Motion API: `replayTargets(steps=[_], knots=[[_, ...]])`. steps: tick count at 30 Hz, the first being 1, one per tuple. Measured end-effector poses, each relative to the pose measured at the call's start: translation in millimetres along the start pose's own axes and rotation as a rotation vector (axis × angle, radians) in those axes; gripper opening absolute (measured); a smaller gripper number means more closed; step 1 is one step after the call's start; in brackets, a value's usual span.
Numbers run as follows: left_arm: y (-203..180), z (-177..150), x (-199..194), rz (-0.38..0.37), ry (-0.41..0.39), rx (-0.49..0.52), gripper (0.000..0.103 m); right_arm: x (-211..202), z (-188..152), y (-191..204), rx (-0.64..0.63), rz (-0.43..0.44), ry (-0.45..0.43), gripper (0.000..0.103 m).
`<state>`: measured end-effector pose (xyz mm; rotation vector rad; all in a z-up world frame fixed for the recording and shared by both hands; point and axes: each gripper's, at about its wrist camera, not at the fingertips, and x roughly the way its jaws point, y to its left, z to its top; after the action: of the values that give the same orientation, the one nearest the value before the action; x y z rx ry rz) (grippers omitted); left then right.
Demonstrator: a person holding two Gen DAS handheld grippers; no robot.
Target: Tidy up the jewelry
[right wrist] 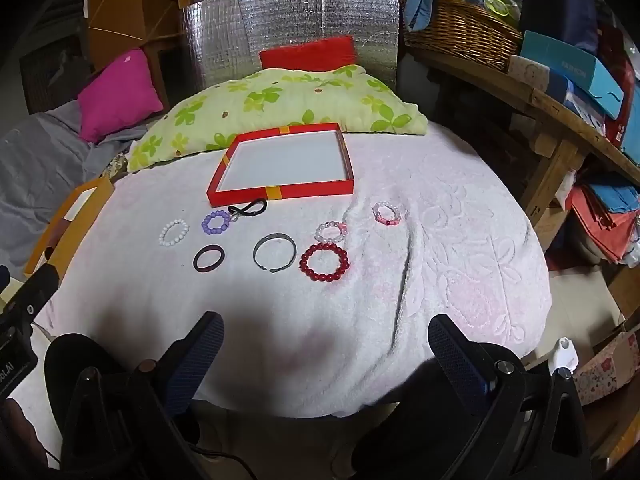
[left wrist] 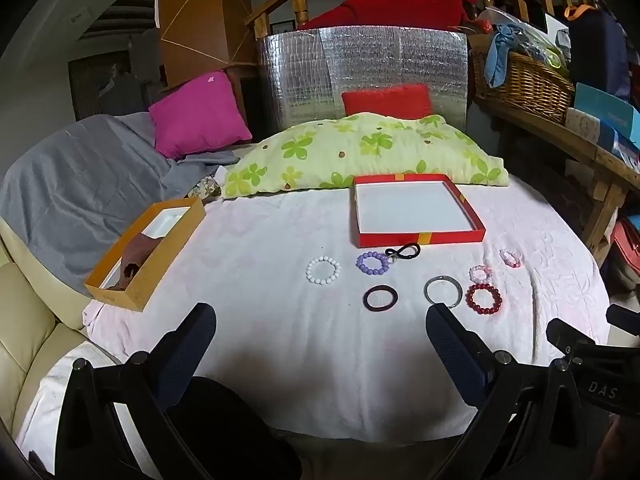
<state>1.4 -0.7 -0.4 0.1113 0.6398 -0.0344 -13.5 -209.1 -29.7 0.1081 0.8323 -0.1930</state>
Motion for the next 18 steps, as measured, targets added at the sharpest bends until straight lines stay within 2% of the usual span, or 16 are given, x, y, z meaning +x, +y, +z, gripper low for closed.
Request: replayTargets(steps=[4, 18], knots=[[5.4, 10.0, -5.4, -0.005, 0.003, -0.003, 0.103, 0.4, -0.2, -0.5, 0.000, 0.001, -0.002, 0.103], [5.9, 7.1, -4.5, 0.008, -0.013, -0.011, 0.103, 1.2, 0.1, -0.7, 0.003, 0.004, 0.003, 0.103]])
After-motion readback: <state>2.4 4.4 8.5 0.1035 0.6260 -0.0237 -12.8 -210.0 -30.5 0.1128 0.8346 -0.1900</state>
